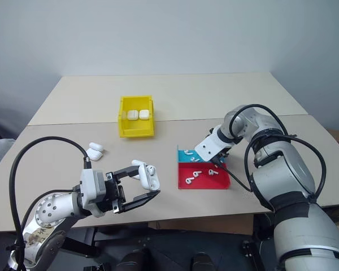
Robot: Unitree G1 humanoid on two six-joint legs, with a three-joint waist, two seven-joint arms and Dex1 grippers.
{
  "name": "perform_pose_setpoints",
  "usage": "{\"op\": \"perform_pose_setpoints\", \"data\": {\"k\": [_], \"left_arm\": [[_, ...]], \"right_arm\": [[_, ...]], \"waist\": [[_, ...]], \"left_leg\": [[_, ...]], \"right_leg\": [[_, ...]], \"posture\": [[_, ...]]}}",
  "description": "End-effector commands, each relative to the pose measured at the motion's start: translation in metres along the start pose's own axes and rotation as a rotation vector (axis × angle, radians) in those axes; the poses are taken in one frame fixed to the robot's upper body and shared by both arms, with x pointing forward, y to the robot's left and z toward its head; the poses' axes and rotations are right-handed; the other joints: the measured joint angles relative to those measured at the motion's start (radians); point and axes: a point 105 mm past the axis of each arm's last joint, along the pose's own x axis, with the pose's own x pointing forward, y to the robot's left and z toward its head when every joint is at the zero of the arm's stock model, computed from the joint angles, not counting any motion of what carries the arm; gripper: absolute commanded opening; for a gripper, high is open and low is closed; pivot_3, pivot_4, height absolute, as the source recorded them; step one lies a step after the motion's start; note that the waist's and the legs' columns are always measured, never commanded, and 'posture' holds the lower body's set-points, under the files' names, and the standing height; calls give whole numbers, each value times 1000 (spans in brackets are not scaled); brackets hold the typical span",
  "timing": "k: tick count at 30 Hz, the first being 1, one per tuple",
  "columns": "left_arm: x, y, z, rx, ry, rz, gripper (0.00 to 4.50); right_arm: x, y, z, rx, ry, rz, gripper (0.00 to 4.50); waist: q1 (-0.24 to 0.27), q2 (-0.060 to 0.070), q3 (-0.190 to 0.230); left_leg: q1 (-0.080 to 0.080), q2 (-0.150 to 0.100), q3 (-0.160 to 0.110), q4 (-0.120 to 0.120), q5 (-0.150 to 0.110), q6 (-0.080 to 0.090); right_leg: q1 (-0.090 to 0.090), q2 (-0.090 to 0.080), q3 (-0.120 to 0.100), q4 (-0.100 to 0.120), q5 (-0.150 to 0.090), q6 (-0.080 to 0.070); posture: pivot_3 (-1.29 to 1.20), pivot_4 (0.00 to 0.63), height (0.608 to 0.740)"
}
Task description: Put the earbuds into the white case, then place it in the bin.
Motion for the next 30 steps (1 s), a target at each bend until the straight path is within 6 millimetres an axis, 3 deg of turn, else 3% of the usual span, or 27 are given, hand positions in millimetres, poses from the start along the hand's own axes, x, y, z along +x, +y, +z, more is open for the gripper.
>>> {"op": "perform_pose_setpoints", "data": {"k": [1, 29, 30], "left_arm": [[2, -2, 9, 36, -21, -8, 2766], [-2, -1, 6, 39, -1, 11, 2766], [-2, -1, 6, 40, 0, 12, 2766]], "right_arm": [[-13, -12, 2, -27, 20, -4, 2486], [-2, -13, 1, -26, 57, 13, 2486], [-2, -14, 2, -30, 56, 12, 2312]], "waist": [[-1, 0, 0], [-21, 0, 0], [-21, 0, 0]], "left_leg": [[0, 0, 0, 0, 0, 0], [0, 0, 0, 0, 1, 0], [0, 0, 0, 0, 1, 0]], "right_leg": [[0, 0, 0, 0, 0, 0], [-1, 0, 0, 2, 0, 0], [-1, 0, 0, 2, 0, 0]], "posture": [[0, 150, 740], [0, 150, 740], [0, 150, 740]]}}
